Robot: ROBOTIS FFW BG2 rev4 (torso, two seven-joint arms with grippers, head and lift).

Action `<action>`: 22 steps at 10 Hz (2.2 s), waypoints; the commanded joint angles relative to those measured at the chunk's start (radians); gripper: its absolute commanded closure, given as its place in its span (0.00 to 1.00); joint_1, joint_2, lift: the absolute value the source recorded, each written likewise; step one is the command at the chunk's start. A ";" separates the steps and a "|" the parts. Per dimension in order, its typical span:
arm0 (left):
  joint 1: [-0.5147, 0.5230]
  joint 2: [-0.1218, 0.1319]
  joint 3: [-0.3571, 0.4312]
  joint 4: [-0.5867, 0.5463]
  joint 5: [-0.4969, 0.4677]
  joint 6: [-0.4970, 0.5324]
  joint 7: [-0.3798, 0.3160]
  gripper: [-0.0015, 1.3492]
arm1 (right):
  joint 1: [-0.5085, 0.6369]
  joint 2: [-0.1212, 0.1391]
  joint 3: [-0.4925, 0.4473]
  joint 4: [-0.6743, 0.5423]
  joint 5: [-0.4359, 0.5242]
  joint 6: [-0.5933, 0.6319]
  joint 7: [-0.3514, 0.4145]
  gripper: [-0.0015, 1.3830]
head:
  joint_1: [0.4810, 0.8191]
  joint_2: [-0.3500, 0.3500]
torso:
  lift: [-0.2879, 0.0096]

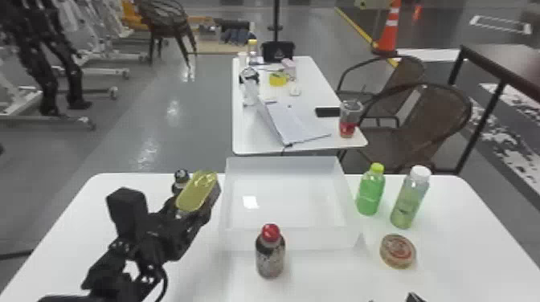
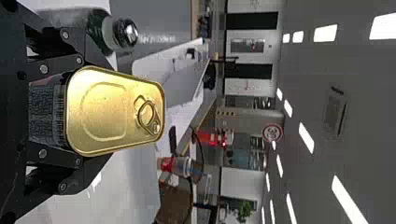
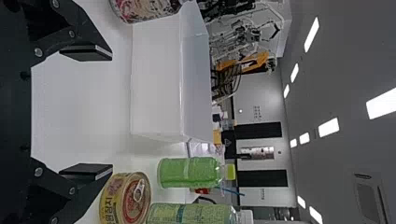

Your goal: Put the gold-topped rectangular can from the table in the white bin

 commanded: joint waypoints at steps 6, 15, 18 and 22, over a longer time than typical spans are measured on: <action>-0.399 0.014 -0.201 0.410 -0.063 0.101 -0.269 0.71 | -0.012 0.001 0.000 0.013 -0.005 0.000 0.003 0.30 | 0.20 0.50 | 0.63; -0.516 -0.008 -0.172 0.619 -0.193 0.063 -0.304 0.10 | -0.022 0.001 0.002 0.024 -0.008 0.000 0.005 0.30 | 0.20 0.50 | 0.63; -0.459 -0.011 -0.129 0.538 -0.158 0.041 -0.303 0.10 | -0.020 0.001 0.002 0.024 -0.008 0.000 0.005 0.30 | 0.20 0.50 | 0.63; -0.134 -0.075 0.035 0.182 -0.112 -0.020 -0.134 0.10 | -0.016 0.001 0.002 0.016 -0.003 0.000 0.005 0.30 | 0.20 0.50 | 0.63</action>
